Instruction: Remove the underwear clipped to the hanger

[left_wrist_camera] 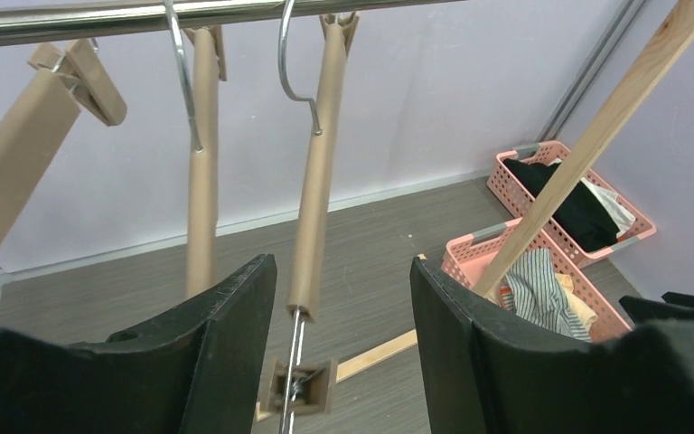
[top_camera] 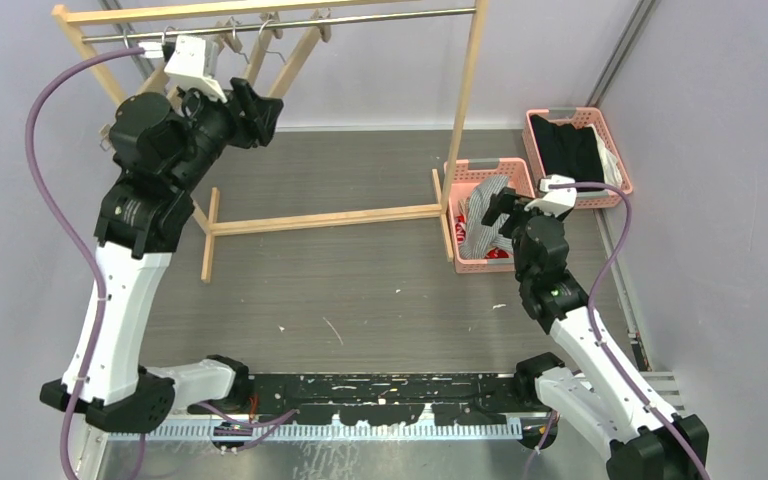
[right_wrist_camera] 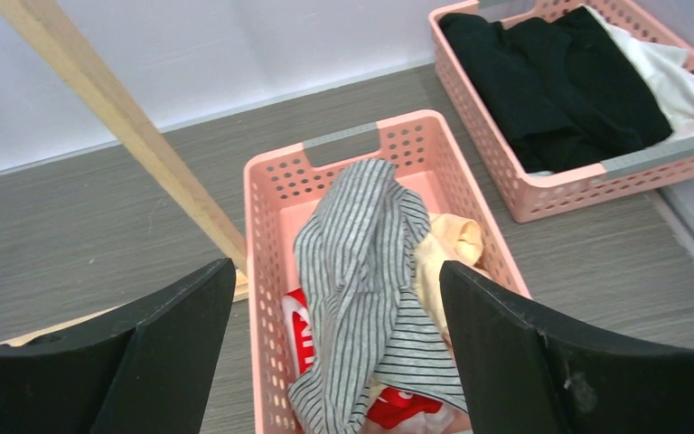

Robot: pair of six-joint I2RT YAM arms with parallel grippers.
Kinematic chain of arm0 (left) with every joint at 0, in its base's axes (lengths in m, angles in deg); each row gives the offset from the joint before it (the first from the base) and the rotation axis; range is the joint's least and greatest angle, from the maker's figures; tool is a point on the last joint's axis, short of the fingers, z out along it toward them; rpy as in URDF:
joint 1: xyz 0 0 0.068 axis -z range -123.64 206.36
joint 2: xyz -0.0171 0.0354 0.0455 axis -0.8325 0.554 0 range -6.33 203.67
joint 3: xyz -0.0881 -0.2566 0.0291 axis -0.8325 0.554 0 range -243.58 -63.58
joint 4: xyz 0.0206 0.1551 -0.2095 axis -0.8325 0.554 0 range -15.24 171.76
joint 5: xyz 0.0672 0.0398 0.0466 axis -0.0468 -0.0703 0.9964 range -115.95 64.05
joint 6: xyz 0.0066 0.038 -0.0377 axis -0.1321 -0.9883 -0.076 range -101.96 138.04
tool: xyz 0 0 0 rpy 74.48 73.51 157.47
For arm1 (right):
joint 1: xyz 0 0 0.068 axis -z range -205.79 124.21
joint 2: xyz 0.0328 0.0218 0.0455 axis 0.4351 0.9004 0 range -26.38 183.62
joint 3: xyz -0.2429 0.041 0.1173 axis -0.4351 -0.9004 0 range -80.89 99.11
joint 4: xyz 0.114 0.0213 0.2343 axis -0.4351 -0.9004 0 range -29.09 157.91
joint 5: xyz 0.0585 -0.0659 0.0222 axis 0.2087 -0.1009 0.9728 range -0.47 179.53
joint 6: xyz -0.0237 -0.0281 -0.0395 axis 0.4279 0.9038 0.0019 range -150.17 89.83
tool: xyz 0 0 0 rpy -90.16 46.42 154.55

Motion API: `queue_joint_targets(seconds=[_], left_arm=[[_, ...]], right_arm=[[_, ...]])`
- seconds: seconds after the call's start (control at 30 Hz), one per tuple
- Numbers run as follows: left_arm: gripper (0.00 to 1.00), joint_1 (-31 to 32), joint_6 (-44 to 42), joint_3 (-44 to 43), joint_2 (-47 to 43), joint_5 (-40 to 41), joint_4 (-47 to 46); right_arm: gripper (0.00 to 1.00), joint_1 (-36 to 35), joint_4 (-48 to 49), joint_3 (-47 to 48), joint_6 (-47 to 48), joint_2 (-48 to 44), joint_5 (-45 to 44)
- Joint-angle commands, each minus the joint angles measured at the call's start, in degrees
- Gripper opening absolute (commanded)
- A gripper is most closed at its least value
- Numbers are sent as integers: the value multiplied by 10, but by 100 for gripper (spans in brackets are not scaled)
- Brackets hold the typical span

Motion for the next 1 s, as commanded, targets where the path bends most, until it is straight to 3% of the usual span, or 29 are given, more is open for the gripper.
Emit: queue_joint_targets(seconds=[0.0,0.27,0.6,0.77,0.97], left_arm=[[57,-1,-25,13,-72,6,-34],[57,-1,-64,103,-243,110,15],[57,-1,-83,195,-356,413,162],[59,-1,-40,318,-434,437,126],[62,-1,-13,381,-445,430,135]], right_arm=[[90,-2,-25,43,2,-5,-65],[98,-2,-54,57,-10,-41,-126],[100,-2,-101,95,-16,-128,-172],[100,-2,-117,94,-21,-154,-199],[94,-2,-137,95,-29,-155,-220]])
